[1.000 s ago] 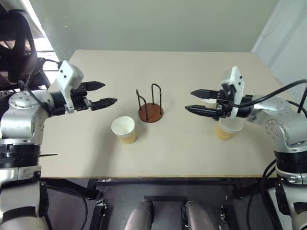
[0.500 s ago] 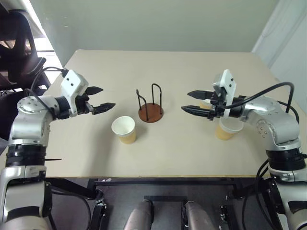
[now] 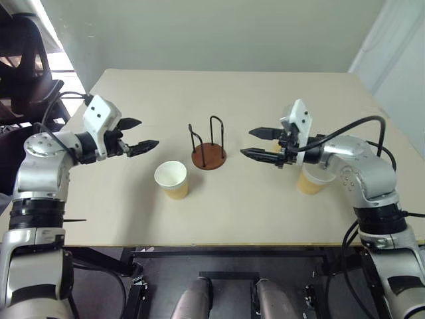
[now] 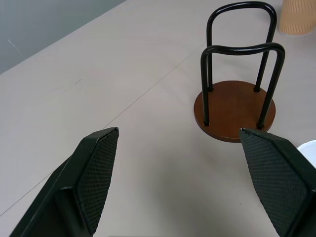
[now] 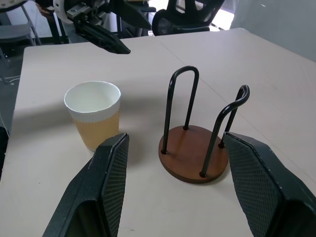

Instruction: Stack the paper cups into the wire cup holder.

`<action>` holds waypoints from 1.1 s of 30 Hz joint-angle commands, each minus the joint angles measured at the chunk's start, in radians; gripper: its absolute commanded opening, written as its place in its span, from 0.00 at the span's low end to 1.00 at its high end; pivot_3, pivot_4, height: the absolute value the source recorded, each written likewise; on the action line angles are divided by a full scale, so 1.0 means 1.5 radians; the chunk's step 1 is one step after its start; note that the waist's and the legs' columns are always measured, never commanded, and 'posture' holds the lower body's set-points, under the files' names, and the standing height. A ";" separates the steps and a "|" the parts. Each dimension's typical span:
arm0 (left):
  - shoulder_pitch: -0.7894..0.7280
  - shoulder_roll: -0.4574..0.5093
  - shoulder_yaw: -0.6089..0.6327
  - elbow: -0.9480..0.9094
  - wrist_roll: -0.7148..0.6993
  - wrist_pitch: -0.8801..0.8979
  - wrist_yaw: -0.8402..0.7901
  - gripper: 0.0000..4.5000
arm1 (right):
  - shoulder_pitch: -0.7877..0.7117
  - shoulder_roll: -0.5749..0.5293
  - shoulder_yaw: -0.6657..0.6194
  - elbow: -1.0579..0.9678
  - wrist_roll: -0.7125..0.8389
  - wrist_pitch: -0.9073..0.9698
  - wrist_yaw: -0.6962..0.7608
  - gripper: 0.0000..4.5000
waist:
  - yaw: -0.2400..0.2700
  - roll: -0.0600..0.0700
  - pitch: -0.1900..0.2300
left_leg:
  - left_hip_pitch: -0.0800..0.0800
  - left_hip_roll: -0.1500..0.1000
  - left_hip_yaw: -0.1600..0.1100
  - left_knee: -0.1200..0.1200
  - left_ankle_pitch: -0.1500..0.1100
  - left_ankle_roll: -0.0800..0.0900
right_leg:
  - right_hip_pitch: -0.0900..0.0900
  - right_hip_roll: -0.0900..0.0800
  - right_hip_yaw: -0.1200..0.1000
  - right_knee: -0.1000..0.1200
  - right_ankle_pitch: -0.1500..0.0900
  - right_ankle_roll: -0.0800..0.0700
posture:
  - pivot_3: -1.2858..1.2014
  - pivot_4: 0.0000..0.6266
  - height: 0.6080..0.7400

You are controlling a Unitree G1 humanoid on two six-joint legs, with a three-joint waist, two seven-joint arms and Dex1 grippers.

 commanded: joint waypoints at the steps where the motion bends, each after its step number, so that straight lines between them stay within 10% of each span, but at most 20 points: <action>1: -0.018 0.005 0.010 -0.007 0.000 -0.007 -0.005 0.93 | -0.018 0.001 -0.008 -0.011 -0.003 -0.014 -0.004 0.68 | 0.000 0.000 0.000 | 0.000 0.000 0.000 0.000 0.000 0.000 | 0.000 0.000 0.000 0.000 0.000 0.000 | 0.52 0.24 1.00; 33: -0.051 0.057 0.009 -0.003 -0.029 0.027 -0.139 0.93 | -0.131 0.138 0.074 0.300 -0.186 -0.182 -0.051 0.68 | -0.003 0.000 0.000 | -0.002 0.001 -0.001 0.000 -0.001 -0.002 | -0.005 0.000 0.000 0.002 0.000 -0.002 | 0.52 0.24 1.00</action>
